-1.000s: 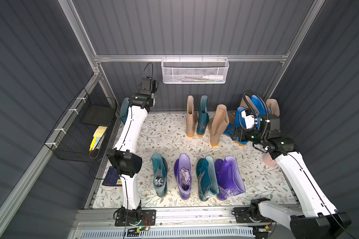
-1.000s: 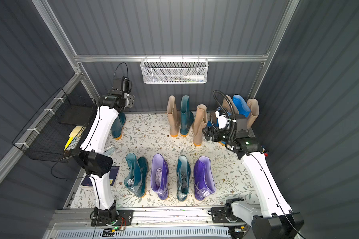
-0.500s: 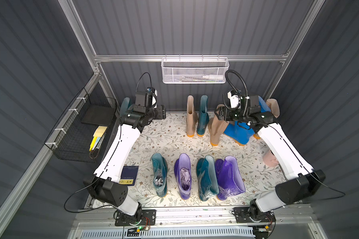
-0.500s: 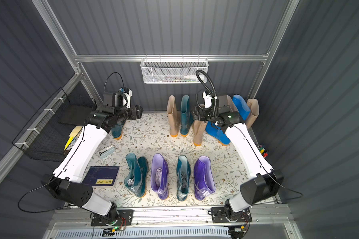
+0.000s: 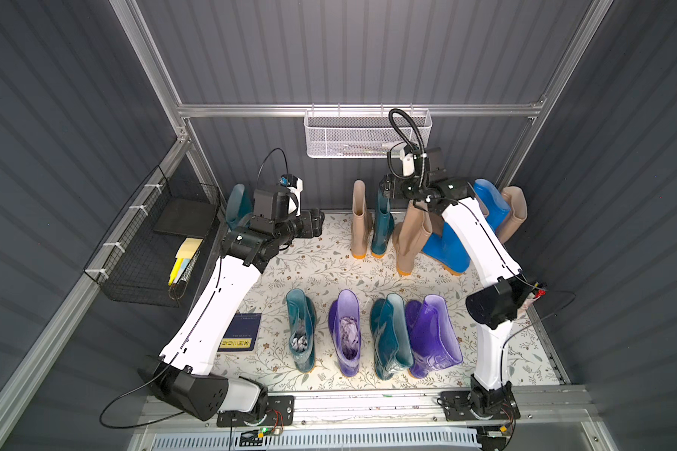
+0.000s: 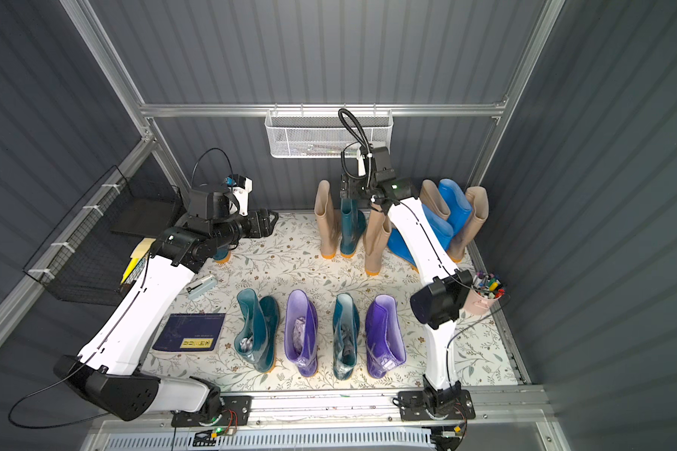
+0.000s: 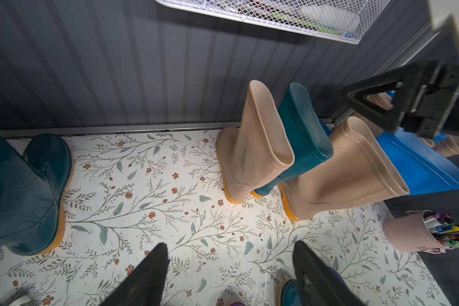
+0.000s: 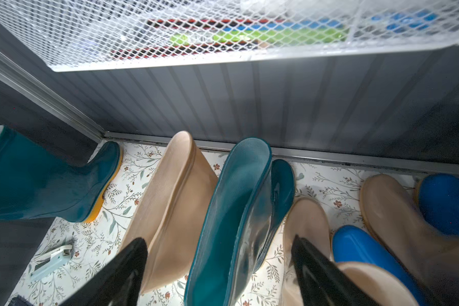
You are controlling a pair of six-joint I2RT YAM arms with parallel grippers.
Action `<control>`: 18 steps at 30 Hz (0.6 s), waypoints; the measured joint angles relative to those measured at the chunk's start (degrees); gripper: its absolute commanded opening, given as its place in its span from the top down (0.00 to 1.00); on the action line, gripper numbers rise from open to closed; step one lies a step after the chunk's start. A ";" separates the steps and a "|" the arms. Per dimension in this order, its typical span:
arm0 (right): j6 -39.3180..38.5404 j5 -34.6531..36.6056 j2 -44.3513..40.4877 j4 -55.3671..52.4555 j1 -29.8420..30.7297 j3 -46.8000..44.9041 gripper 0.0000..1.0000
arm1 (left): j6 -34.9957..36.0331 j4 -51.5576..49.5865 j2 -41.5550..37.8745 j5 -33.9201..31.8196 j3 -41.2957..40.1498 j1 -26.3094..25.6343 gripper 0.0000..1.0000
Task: Match and arrange rain boots in pairs
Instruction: Pick up the rain boot at the center of the board.
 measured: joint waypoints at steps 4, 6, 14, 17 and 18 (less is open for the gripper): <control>0.68 0.63 4.46 -1.07 0.09 3.08 0.12 | 0.00 0.04 -0.33 0.00 -0.61 0.00 0.23; 0.98 0.59 5.90 -1.27 0.17 3.13 0.12 | 0.00 0.04 -0.35 0.00 -1.27 0.00 0.23; 2.23 0.63 9.11 -1.64 0.55 3.15 0.25 | -0.02 0.04 -0.35 0.02 -2.95 0.00 0.23; 2.62 0.63 9.40 -1.81 0.59 3.15 0.36 | -0.02 0.07 -0.37 0.02 -3.13 0.00 0.22; 2.73 0.63 9.40 -1.84 0.59 3.15 0.41 | 0.00 0.09 -0.37 0.02 -3.17 0.00 0.22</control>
